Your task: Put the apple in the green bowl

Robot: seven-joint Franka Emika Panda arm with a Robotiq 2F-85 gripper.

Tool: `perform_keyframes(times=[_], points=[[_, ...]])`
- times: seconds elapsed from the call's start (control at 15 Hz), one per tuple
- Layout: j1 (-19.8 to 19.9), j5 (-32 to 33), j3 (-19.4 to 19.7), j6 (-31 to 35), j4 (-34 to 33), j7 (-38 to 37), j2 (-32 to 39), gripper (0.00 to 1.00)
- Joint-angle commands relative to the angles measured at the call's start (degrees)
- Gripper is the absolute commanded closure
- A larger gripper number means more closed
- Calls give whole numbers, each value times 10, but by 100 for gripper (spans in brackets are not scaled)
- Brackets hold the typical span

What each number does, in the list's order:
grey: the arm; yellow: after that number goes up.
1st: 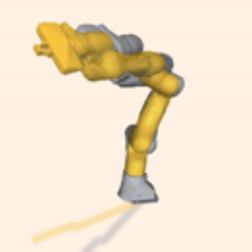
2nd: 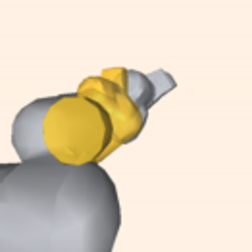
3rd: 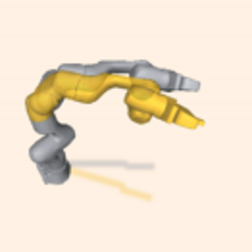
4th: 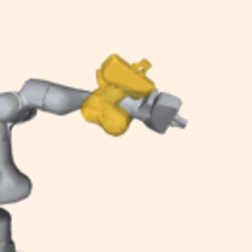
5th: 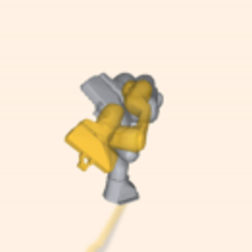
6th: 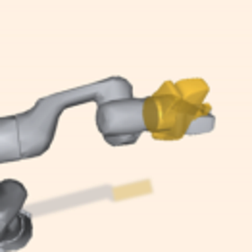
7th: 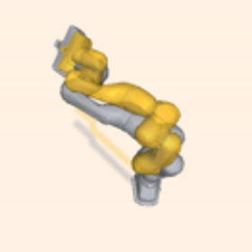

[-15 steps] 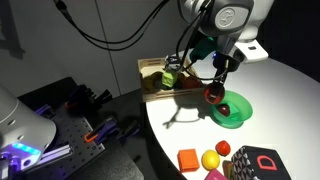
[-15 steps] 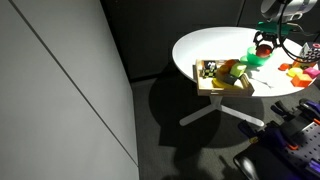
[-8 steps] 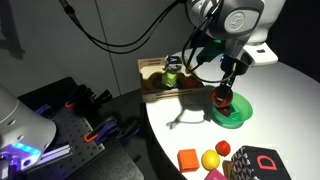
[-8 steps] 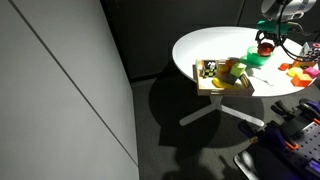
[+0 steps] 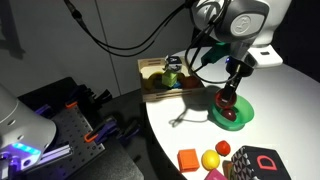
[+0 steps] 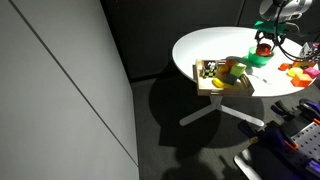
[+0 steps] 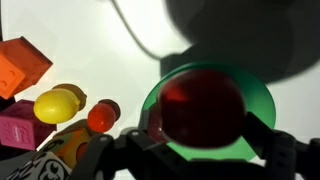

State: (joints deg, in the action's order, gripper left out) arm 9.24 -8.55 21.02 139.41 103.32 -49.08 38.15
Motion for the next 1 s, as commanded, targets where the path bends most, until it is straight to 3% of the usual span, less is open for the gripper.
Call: perform_keyframes(times=[0.0, 0.93], points=[[6, 9, -1, -13, -15, -10, -1, 0], [29, -16, -49, -19, 31, 73, -71, 0]])
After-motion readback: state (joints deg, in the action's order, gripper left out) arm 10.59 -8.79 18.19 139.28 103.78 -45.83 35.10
